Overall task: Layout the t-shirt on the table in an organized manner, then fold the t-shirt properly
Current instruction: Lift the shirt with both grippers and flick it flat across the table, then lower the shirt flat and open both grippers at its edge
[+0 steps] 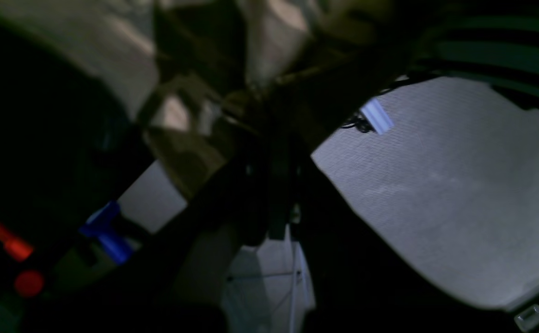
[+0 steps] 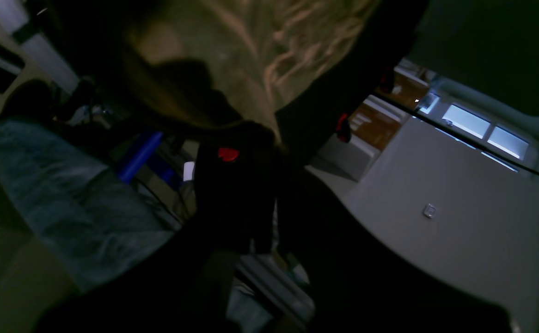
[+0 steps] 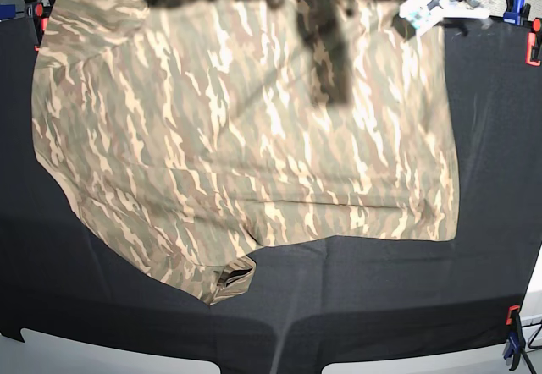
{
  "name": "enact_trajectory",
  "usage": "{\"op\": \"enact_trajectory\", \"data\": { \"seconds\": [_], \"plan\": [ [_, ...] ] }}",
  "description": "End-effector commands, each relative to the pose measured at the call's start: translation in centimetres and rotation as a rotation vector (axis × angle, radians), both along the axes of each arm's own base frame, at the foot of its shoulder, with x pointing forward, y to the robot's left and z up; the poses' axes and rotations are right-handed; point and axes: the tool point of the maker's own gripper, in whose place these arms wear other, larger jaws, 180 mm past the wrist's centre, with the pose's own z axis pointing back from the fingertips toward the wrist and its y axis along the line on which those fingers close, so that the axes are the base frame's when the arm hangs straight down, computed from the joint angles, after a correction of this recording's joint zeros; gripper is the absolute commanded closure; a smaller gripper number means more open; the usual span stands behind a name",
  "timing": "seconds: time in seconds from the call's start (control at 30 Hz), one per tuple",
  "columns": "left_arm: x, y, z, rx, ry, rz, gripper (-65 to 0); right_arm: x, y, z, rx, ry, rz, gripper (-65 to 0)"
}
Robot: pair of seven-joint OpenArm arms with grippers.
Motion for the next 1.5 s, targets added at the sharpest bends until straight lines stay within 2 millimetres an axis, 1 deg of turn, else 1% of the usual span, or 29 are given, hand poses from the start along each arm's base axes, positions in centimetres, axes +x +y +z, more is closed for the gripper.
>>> {"op": "enact_trajectory", "data": {
  "seconds": [0.0, 0.07, 0.13, 0.23, 0.33, 0.43, 0.53, 0.63, 0.73, 0.9, 0.93, 1.03, 1.17, 1.27, 1.33, 1.47],
  "plan": [
    [0.2, 0.7, 0.3, 0.038, -0.018, 0.007, 0.0, 0.3, 0.3, 0.8, 0.01, -0.025, 0.0, 0.0],
    [0.8, 1.9, 0.3, 0.099, -0.051, 0.026, 0.0, 0.7, 0.5, 1.2, 0.025, -0.039, -0.004, 0.0],
    [1.7, 2.6, 0.6, 0.142, -0.1, 0.018, 0.0, 1.2, 0.7, 1.7, 0.036, -0.055, 0.001, 0.0],
    [3.7, 2.4, 1.3, 0.129, -0.21, 0.035, 0.0, 2.4, 0.6, 2.5, 0.046, -0.09, 0.014, 0.0],
    [5.2, 1.9, 2.0, 0.098, -0.276, 0.042, 0.0, 5.2, -0.2, 3.1, 0.067, -0.174, -0.016, 0.0],
    [7.0, 1.3, 2.9, 0.063, -0.353, 0.037, 0.0, 7.7, -1.6, 3.2, 0.105, -0.251, -0.101, 0.0],
    [9.0, 0.6, 4.2, 0.02, -0.447, 0.028, 0.0, 10.8, -2.2, 3.6, 0.191, -0.337, -0.15, 0.0],
    [11.0, -0.1, 5.7, -0.02, -0.54, 0.019, 0.0, 13.6, -2.8, 3.8, 0.275, -0.384, -0.189, 0.0],
    [12.4, -0.6, 6.7, -0.051, -0.591, 0.02, 0.0, 16.2, -3.1, 4.2, 0.356, -0.407, -0.217, 0.0],
    [14.8, -1.7, 9.0, -0.129, -0.69, 0.019, 0.0, 20.0, -2.6, 5.5, 0.483, -0.458, -0.205, 0.0],
    [15.2, -1.6, 9.0, -0.131, -0.699, 0.025, 0.0, 20.6, -2.5, 5.5, 0.504, -0.459, -0.206, 0.0],
    [16.8, -1.0, 7.8, -0.137, -0.704, 0.068, 0.0, 22.4, -2.2, 5.1, 0.567, -0.457, -0.202, 0.0],
    [19.3, -0.5, 6.1, -0.162, -0.714, 0.147, 0.0, 24.7, -2.4, 3.4, 0.65, -0.446, -0.257, 0.0],
    [21.0, -0.4, 5.0, -0.176, -0.715, 0.199, 0.0, 26.6, -3.2, 1.8, 0.691, -0.435, -0.304, 0.0],
    [21.9, 0.0, 4.3, -0.169, -0.704, 0.222, 0.0, 27.7, -4.1, 0.7, 0.702, -0.425, -0.345, 0.0],
    [22.7, 1.1, 2.7, -0.138, -0.669, 0.245, 0.0, 30.4, -6.6, 0.0, 0.693, -0.452, -0.424, 0.0]
  ]
}}
